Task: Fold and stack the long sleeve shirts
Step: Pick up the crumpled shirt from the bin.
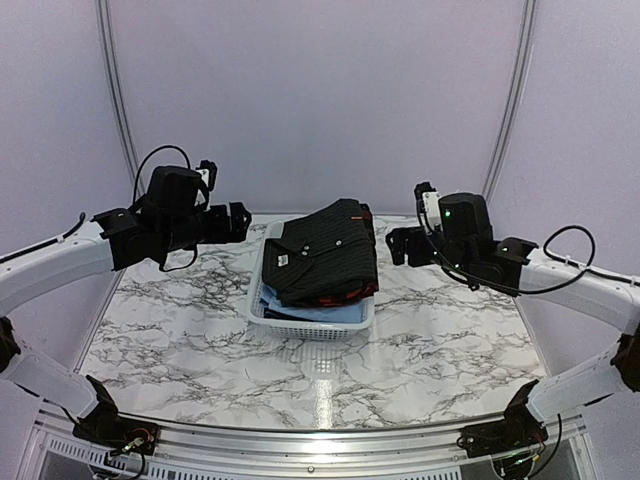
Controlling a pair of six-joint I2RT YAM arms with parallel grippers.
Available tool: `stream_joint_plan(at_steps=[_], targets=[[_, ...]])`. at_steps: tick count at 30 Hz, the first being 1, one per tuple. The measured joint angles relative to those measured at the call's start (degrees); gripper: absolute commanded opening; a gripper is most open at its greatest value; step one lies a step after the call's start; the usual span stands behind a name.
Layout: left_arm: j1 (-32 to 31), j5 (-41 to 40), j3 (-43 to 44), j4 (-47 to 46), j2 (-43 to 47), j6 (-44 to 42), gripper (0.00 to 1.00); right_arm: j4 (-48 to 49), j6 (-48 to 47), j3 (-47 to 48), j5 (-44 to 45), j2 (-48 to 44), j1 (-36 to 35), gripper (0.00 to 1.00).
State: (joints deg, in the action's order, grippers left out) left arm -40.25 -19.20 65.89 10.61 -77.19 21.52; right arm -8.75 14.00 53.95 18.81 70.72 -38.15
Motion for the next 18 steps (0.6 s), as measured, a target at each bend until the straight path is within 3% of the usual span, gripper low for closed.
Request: stream_joint_plan(at_steps=[8, 18], targets=[[-0.11, 7.10, -0.07, 1.22, -0.50, 1.99, 0.99, -2.64, 1.51, 5.53, -5.44, 10.10, -2.58, 0.92], [-0.70, 14.27, -0.39, 2.23, -6.01, 4.70, 0.97, -7.13, 3.91, 12.20, -8.57, 15.96, -3.32, 0.89]])
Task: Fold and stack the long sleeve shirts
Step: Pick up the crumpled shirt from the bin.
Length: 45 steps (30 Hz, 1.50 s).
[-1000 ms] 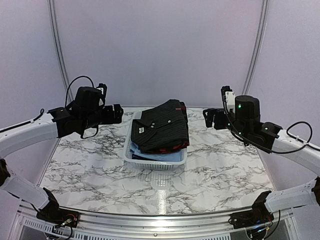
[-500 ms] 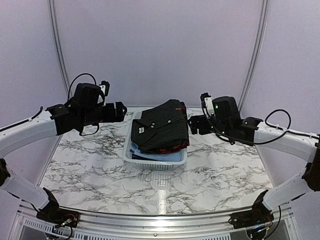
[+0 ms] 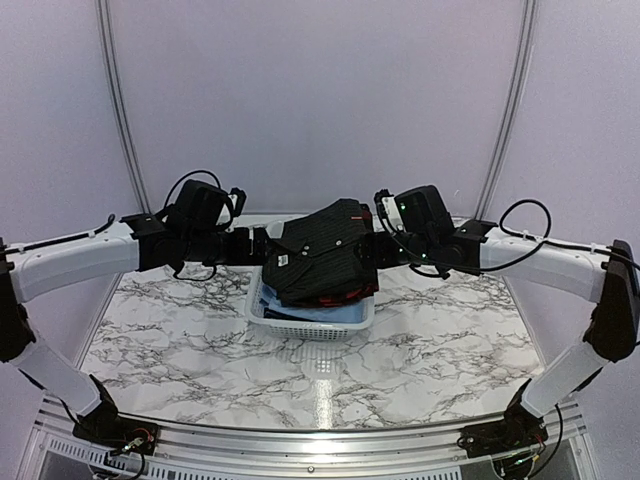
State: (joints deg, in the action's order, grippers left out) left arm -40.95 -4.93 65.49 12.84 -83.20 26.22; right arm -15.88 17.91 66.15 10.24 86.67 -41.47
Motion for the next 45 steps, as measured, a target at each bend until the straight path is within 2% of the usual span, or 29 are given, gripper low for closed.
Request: stream_joint_plan(at_steps=[10, 16, 21, 24, 25, 27, 31, 33, 34, 40, 45], targets=[[-6.10, 1.79, 14.38, 0.90, -17.53, 0.31, 0.85, -2.19, 0.52, 1.22, 3.67, -0.07, -0.04, 0.89], [-7.67, -5.40, 22.38, 3.78, -24.52, 1.05, 0.84, -3.43, 0.55, 1.18, 4.90, -0.55, -0.04, 0.89], [-7.61, -10.88, 23.80, 6.43, -27.52, 2.16, 0.85, -3.98, 0.55, 0.39, 5.38, -1.66, -0.04, 0.89], [-7.34, -11.58, 25.73, 6.78, -30.18, 2.54, 0.81, -4.15, 0.55, 0.28, 5.40, -1.97, -0.04, 0.89], [-7.26, -11.47, 26.36, 6.69, -31.08, 2.60, 0.78, -4.11, 0.55, 0.22, 5.42, -2.08, -0.04, 0.88], [-7.04, -10.84, 27.12, 6.38, -32.35, 3.04, 0.63, -4.11, 0.55, -0.13, 5.46, -2.34, -0.04, 0.88], [-6.43, -7.85, 27.45, 5.18, -33.29, 3.78, 0.20, -4.11, 0.57, -0.87, 5.57, -2.47, -0.04, 0.89], [-5.99, -6.84, 27.45, 4.28, -33.27, 4.35, 0.04, -4.17, 0.61, -1.33, 5.75, -2.67, -0.04, 0.89], [-5.77, -6.43, 27.45, 3.76, -33.24, 4.37, 0.00, -4.15, 0.63, -1.62, 5.77, -2.82, -0.04, 0.88], [-5.22, -8.00, 25.38, 2.01, -29.07, 3.15, 0.00, -4.04, 0.74, -2.16, 5.86, -3.43, -0.04, 0.89], [-4.33, -12.96, 22.47, 1.16, -16.09, -0.50, 0.00, -3.87, 0.72, -2.16, 5.95, -3.43, -0.04, 0.89]])
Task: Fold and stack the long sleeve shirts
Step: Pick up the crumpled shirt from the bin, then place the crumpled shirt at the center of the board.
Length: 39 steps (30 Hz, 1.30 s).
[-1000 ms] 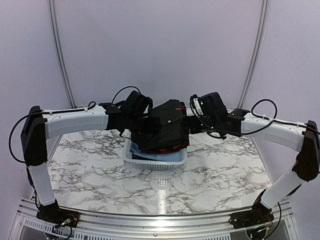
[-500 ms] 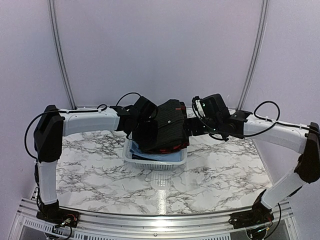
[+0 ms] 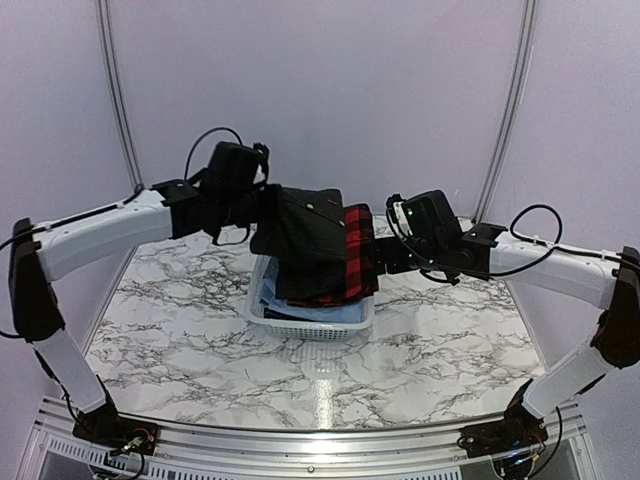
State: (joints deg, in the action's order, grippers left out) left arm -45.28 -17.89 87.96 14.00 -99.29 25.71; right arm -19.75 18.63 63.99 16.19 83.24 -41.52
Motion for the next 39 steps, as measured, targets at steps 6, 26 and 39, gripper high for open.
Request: stream_joint_plan(at_steps=[6, 26, 39], targets=[[1.51, -7.13, 0.11, -2.62, 17.51, -7.37, 0.00, 0.42, -0.11, 0.00, 0.00, 0.31, 0.00, 0.88], [3.63, -18.49, 12.00, -0.59, 30.51, -27.56, 0.00, 1.27, -0.70, 4.20, -2.78, 3.10, -1.53, 0.88], [21.81, -2.49, -4.22, 9.86, 2.38, -8.07, 0.68, 5.40, 1.33, 10.38, -12.90, 12.02, -5.57, 0.89]])
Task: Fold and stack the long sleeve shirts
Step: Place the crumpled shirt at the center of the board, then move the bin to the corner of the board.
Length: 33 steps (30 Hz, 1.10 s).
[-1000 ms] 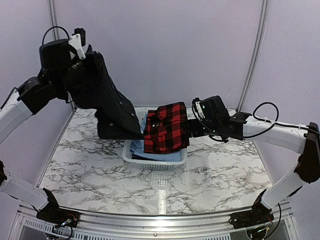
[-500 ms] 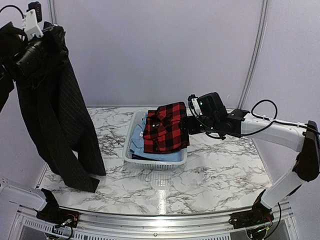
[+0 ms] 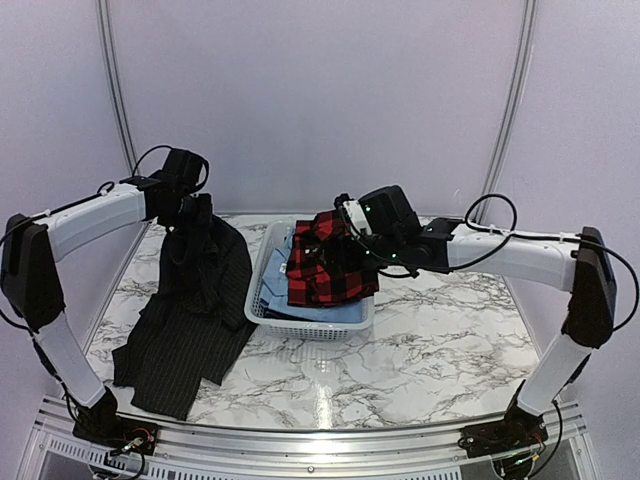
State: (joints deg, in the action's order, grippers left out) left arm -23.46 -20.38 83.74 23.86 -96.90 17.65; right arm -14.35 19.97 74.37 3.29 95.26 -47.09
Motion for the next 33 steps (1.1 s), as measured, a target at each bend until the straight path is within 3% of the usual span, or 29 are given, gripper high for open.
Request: stream_joint_plan(at_steps=[2, 4, 11, 16, 33], targets=[[0.74, 1.95, -0.76, 0.98, -1.33, 1.07, 0.80, 0.42, 0.72, 0.83, -1.68, 2.75, 0.00, 0.90], [0.68, 3.76, -1.01, 1.03, -1.22, 2.12, 0.86, 0.96, 1.33, 1.40, -3.17, 5.16, 0.00, 0.90], [-2.99, 8.37, -3.23, -1.25, 1.33, 4.50, 0.93, 3.08, 5.07, 2.12, -7.19, 12.92, 1.16, 0.90], [-6.34, 10.75, -9.09, -3.08, 1.77, 6.60, 0.95, 3.76, 7.72, 2.03, -7.30, 13.40, 3.74, 0.91], [-11.15, 14.53, -11.61, -6.97, 1.55, 10.01, 0.99, 5.01, 9.42, -22.69, 6.25, -6.19, 26.67, 0.92]])
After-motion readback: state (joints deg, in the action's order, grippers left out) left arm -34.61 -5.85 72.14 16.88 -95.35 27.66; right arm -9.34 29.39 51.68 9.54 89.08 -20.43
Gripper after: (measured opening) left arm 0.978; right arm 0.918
